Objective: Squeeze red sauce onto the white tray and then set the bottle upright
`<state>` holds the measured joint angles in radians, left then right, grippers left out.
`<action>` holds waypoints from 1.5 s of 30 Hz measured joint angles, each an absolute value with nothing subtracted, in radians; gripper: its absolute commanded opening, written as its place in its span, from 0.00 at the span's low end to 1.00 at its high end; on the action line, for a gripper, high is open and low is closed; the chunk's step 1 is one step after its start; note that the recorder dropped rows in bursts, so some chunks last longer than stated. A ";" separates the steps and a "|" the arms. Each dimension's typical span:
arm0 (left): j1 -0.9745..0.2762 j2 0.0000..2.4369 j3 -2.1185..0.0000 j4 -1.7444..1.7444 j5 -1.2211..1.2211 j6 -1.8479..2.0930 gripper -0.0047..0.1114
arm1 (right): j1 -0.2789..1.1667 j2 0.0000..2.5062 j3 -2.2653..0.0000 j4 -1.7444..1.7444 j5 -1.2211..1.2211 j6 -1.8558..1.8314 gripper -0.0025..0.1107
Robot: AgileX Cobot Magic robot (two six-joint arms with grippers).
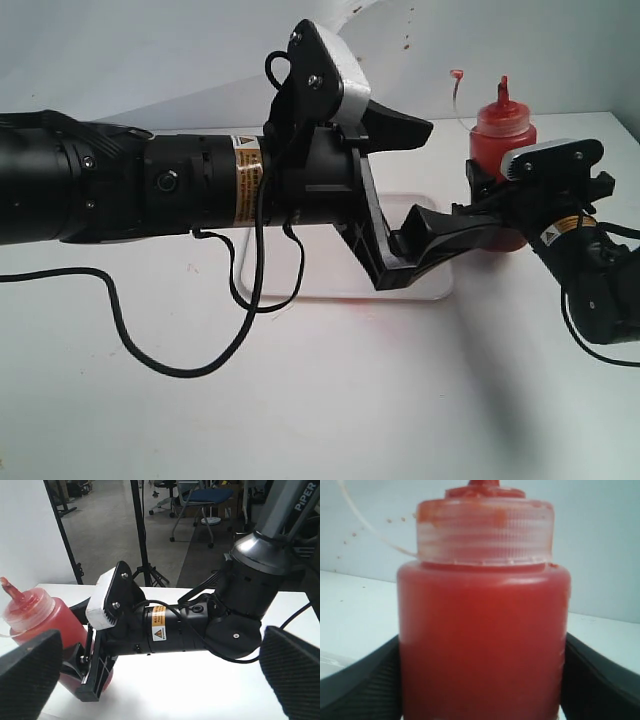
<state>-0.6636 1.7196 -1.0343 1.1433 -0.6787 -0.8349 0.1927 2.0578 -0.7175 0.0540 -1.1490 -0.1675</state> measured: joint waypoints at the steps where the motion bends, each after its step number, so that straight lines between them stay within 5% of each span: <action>1: -0.664 1.720 -1.034 1.143 -0.679 -0.835 0.94 | 0.193 2.060 -0.719 0.074 -1.137 -0.169 0.02; 16: -0.664 1.720 -1.034 1.143 -0.679 -0.835 0.94 | 0.193 2.064 -0.721 0.109 -1.076 -0.199 0.02; 19: -0.664 1.720 -1.034 1.143 -0.679 -0.835 0.94 | 0.193 2.064 -0.721 0.083 -1.074 -0.199 0.11; 22: -0.664 1.720 -1.034 1.143 -0.679 -0.835 0.94 | 0.193 2.064 -0.721 0.072 -1.074 -0.201 0.39; 27: -0.664 1.720 -1.034 1.143 -0.679 -0.835 0.94 | 0.193 2.064 -0.721 0.072 -1.074 -0.201 0.63; 34: -0.664 1.720 -1.034 1.143 -0.679 -0.834 0.94 | 0.193 2.054 -0.721 0.076 -1.074 -0.193 0.75; 45: -0.664 1.720 -1.034 1.143 -0.679 -0.834 0.94 | 0.193 1.802 -0.650 -0.150 -1.071 0.000 0.75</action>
